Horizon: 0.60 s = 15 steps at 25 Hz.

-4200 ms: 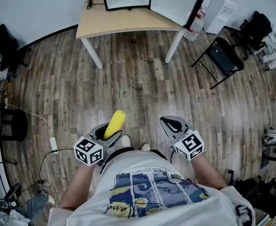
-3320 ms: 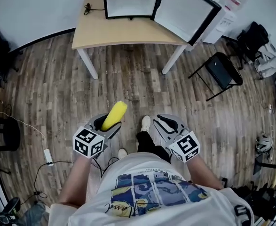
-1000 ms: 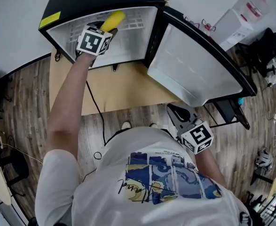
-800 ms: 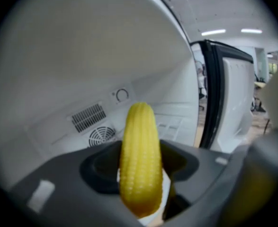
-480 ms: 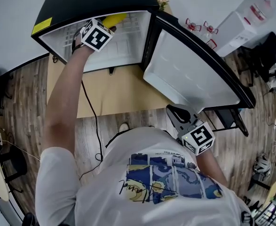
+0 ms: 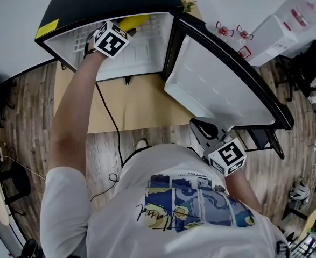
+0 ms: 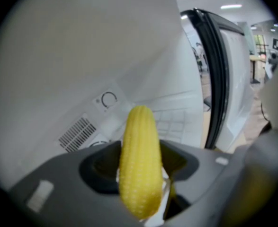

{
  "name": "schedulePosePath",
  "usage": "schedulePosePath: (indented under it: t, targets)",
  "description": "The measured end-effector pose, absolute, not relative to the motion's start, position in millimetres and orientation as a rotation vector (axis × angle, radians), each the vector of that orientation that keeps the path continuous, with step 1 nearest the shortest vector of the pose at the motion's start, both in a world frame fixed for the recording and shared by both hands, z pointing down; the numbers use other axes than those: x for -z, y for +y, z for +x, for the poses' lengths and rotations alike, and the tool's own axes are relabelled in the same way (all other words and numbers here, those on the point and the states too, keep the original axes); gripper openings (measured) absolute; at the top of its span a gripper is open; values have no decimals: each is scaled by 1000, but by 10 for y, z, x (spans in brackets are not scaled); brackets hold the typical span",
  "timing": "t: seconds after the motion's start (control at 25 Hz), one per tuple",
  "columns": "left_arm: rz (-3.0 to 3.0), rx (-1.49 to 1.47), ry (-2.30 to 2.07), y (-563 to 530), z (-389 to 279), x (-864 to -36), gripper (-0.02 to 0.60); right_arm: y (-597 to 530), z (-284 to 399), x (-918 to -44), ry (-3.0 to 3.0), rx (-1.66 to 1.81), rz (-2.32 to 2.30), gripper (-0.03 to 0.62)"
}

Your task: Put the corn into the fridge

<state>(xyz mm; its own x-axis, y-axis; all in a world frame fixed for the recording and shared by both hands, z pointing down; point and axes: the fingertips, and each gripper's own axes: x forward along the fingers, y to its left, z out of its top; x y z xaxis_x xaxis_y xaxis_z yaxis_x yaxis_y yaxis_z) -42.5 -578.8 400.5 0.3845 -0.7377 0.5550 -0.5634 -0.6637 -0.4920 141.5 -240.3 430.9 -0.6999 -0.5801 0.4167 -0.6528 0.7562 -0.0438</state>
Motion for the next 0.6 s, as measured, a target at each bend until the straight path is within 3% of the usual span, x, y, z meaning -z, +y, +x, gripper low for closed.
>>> schedulePosePath:
  t: [0.16, 0.6]
  targets:
    - [-2411, 1109, 1189, -5808, -452, -3989, 288, -2408, 1443, -4316, -2575, -269, 952, 15]
    - [-2404, 1100, 1226, -5824, -477, -3996, 270, -2381, 1504, -4322, -2574, -275, 969, 15]
